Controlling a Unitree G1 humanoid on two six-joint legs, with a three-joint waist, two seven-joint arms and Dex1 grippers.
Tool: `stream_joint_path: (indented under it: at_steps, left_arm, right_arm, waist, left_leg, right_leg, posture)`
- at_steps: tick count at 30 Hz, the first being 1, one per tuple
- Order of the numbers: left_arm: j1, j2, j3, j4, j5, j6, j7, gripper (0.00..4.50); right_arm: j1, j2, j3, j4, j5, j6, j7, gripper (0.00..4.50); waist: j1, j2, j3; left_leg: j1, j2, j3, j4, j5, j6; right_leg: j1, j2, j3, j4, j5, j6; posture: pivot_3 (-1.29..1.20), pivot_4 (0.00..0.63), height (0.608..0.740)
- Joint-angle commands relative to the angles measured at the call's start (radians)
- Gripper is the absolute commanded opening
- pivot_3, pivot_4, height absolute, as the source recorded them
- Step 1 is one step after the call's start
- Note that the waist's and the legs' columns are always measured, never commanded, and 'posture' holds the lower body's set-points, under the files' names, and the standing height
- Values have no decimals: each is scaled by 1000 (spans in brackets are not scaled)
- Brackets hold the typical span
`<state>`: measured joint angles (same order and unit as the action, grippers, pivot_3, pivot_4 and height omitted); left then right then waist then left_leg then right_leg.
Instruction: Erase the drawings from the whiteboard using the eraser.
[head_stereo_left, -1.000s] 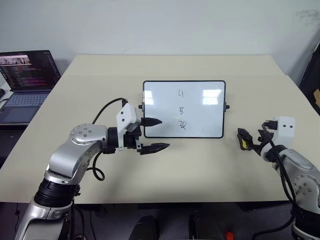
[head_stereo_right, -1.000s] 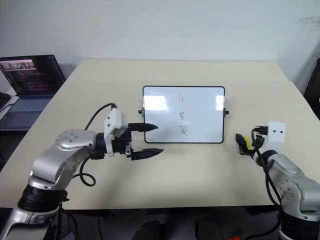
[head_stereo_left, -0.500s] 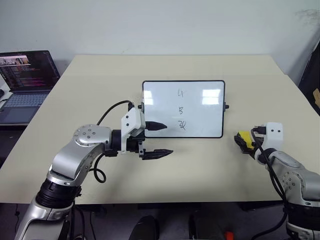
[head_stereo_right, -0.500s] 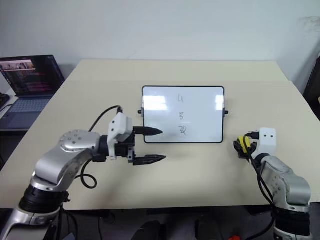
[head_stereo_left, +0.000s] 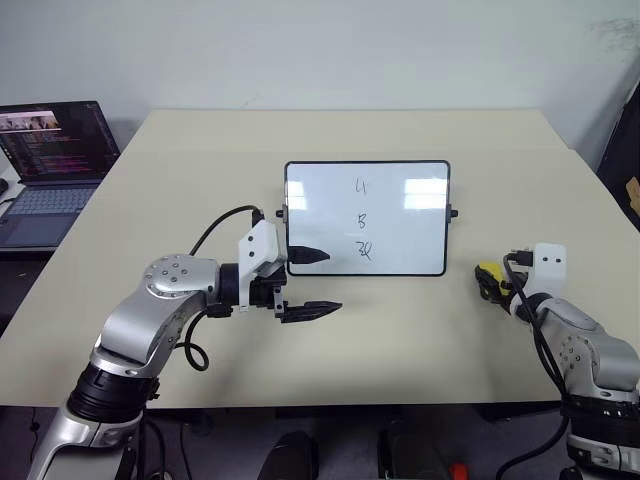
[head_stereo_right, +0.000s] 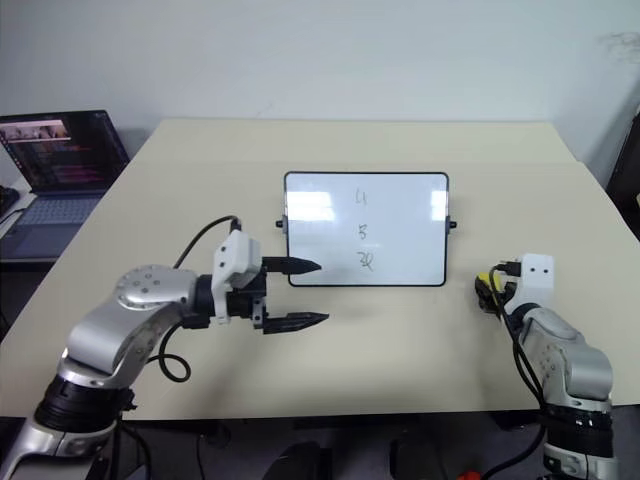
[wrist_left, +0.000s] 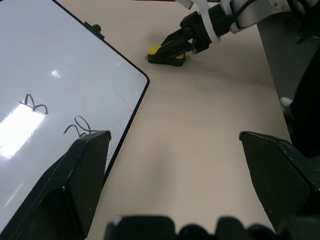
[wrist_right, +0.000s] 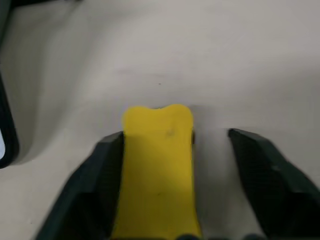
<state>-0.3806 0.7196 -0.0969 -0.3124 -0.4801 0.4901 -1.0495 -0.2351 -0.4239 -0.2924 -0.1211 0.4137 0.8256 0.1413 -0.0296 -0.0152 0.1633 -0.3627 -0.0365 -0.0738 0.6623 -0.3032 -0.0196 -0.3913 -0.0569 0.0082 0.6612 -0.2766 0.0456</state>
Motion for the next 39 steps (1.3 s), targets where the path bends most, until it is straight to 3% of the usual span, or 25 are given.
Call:
stream_joint_path:
  at_steps: [1, 3, 4, 13, 25, 30, 39]
  left_arm:
    - [7, 7, 32, -28, 2, -16, 11, 4500]
    - [15, 6, 36, -32, 0, -12, 19, 4500]
    - [18, 5, 39, -34, -1, -8, 27, 4500]
    - [41, -1, 79, -52, -17, 31, 103, 4500]
    - [96, -17, 184, -88, -14, 127, 285, 4500]
    - [59, -36, 172, -75, 21, 158, 373, 4500]
    - [-81, -56, 153, 3, 61, 175, 428, 4500]
  right_arm:
    - [-21, -6, -17, -10, -8, -24, 8, 2019]
    - [-24, -2, -14, -9, -9, -25, 10, 1330]
    - [-25, 1, -14, -9, -9, -25, 12, 1264]
    - [5, -6, 16, -102, -7, -63, 70, 1264]
    - [203, -124, 281, -437, -66, -265, 345, 1264]
    - [111, -76, 353, -397, -123, -321, 331, 1264]
    - [-210, 15, 485, -128, -300, -495, 333, 1264]
  waist:
    - [0, 0, 0]
    - [0, 0, 0]
    - [0, 0, 0]
    - [0, 0, 0]
    - [0, 0, 0]
    - [1, -1, 1]
    - [-1, -1, 1]
  left_leg:
    - [0, 0, 0, 0, 0, 0]
    - [0, 0, 0, 0, 0, 0]
    - [0, 0, 0, 0, 0, 0]
    - [0, 0, 0, 0, 0, 0]
    - [0, 0, 0, 0, 0, 0]
    - [1, 0, -1, 1, 0, 0]
    - [0, -1, -1, 1, 2, -4]
  right_leg:
    - [0, 0, 0, 0, 0, 0]
    - [0, 0, 0, 0, 0, 0]
    - [0, 0, 0, 0, 0, 0]
    - [0, 0, 0, 0, 0, 0]
    - [0, 0, 0, 0, 0, 0]
    - [0, 0, 0, 1, 0, 0]
    - [-2, 0, 0, 1, 0, 0]
  posture:
    - [0, 150, 740]
    - [0, 150, 740]
    - [0, 150, 740]
    - [0, 150, 740]
    - [0, 150, 740]
    - [0, 150, 740]
    - [0, 150, 740]
